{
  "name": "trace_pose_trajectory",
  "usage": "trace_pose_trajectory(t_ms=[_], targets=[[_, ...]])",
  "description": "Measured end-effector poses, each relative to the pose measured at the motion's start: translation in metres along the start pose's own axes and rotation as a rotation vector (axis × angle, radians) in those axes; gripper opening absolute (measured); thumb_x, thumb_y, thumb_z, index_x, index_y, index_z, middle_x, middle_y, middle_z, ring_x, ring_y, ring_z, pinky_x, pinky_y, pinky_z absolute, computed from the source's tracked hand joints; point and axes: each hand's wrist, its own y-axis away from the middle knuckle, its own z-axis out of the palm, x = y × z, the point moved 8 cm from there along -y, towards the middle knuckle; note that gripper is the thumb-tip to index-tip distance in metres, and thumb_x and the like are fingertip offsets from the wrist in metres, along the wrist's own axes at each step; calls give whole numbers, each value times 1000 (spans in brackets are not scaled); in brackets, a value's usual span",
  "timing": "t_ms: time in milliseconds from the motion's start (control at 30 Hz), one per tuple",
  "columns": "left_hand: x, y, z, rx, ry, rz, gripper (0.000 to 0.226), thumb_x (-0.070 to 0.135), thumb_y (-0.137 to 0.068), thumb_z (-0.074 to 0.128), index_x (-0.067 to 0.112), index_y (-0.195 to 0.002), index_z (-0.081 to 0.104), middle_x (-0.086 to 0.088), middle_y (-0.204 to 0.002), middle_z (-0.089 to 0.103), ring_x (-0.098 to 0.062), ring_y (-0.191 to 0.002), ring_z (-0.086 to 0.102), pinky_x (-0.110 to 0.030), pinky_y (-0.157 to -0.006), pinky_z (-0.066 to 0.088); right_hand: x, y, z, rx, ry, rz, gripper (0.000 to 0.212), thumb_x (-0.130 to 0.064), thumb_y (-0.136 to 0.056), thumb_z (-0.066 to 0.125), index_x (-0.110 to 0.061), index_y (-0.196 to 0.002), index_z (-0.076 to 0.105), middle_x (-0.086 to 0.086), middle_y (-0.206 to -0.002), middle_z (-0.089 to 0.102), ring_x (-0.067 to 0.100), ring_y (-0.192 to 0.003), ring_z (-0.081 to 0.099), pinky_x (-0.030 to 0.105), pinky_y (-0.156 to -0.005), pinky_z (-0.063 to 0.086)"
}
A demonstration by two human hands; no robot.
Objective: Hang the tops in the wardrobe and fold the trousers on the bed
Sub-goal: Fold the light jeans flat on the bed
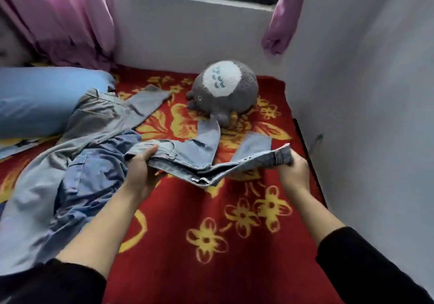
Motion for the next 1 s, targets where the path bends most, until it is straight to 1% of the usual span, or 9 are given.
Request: trace_pose_trajectory(t_ms=[100, 233, 300, 367, 433, 700, 833, 900, 1000], targets=[[-76, 23, -58, 152, -158, -194, 13, 20, -93, 50, 17, -89, 62, 2, -71, 67, -12, -69, 60, -26, -62, 48, 80, 38, 34, -226, 320, 208, 13, -21, -70, 48, -12, -69, 57, 5, -68, 61, 34, -78, 58, 34, -64, 35], [-148, 52, -130, 237, -467, -434, 7, 19, -83, 64, 13, -82, 60, -5, -71, 60, -19, -64, 54, -29, -64, 44, 141, 94, 61, -565, 821, 255, 19, -24, -79, 61, -26, -96, 68, 0, -122, 46, 30, -127, 33, 41, -97, 34], [-177, 65, -165, 198, -629, -532, 14, 24, -79, 68, 12, -82, 61, -8, -72, 60, -21, -62, 54, -29, -65, 44, 158, 120, 75, -752, 861, 232, 26, -26, -71, 71, -19, -95, 69, -7, -114, 47, 23, -119, 42, 36, -89, 38], [-200, 82, -194, 155, -739, -630, 22, 33, -75, 70, 13, -83, 63, -8, -80, 61, -22, -66, 58, -32, -70, 44, 176, 151, 90, -954, 779, 293, 22, -19, -63, 76, -10, -73, 58, -1, -82, 55, 19, -81, 55, 29, -63, 37], [-219, 104, -212, 138, -727, -720, 22, 32, -80, 66, 13, -90, 62, -8, -83, 64, -25, -74, 64, -33, -72, 46, 192, 177, 98, -1064, 794, 334, 35, -13, -64, 77, -15, -62, 42, 0, -62, 45, 16, -58, 46, 27, -50, 29], [-296, 141, -279, 532, -721, -790, 9, 17, -85, 59, 9, -83, 61, -6, -85, 66, -23, -66, 61, -30, -67, 41, 275, 250, 145, -1401, 921, 291, 13, -9, -66, 66, -18, -62, 59, 2, -73, 67, 22, -79, 64, 29, -65, 48], [-335, 126, -258, 465, -736, -780, 13, 15, -88, 53, 17, -77, 61, -8, -89, 63, -24, -77, 59, -31, -71, 43, 299, 245, 164, -1411, 933, 260, 24, -4, -77, 55, -9, -91, 73, 13, -97, 72, 25, -90, 66, 28, -73, 50], [-338, 108, -240, 408, -856, -687, 13, 12, -88, 55, 17, -87, 67, -12, -99, 67, -29, -94, 62, -34, -78, 46, 305, 228, 174, -1370, 924, 235, 23, -6, -79, 54, -5, -94, 71, 15, -100, 71, 29, -96, 66, 34, -79, 53], [-338, 75, -208, 366, -996, -558, 26, 12, -87, 56, 10, -111, 65, -13, -108, 66, -28, -93, 60, -32, -80, 44, 303, 192, 191, -1322, 889, 183, 23, -9, -85, 55, -5, -102, 71, 14, -108, 69, 29, -102, 63, 38, -87, 52]])
